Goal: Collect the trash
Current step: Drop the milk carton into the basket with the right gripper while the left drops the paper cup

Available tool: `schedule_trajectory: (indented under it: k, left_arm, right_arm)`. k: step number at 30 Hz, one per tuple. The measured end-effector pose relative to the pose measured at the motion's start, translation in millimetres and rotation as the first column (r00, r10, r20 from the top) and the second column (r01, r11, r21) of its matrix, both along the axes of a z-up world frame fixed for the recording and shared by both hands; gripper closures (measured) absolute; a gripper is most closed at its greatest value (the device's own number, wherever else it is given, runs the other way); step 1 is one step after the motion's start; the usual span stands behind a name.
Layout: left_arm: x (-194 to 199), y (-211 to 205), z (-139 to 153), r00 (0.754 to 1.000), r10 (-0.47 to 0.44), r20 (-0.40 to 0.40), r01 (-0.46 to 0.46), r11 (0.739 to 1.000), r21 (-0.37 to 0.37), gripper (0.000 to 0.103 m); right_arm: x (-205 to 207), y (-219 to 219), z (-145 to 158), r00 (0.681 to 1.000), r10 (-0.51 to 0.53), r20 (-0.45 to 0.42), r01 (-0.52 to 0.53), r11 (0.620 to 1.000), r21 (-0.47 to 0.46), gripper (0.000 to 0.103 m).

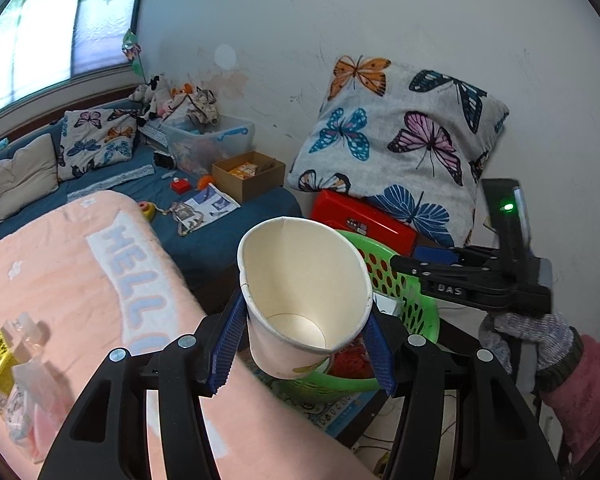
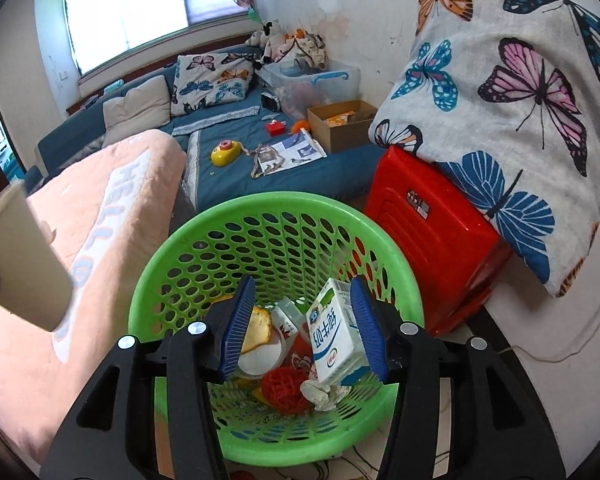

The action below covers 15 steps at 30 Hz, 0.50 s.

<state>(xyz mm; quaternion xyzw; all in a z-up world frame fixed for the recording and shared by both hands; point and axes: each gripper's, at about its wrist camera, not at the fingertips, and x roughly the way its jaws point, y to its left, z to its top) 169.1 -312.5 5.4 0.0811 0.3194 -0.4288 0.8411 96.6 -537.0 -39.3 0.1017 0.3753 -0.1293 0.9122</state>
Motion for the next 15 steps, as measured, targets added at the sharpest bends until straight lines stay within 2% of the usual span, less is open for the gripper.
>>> schedule_trajectory:
  k: [15]
  left_arm:
    - [5.6,-59.8,-35.8,0.997,-0.028,-0.072,0.033,0.997,0.063,0.044]
  right_arm:
    - [-33.6,0.4,6.8,0.999,-0.005,0.044,0.004,1.000,0.021,0.049]
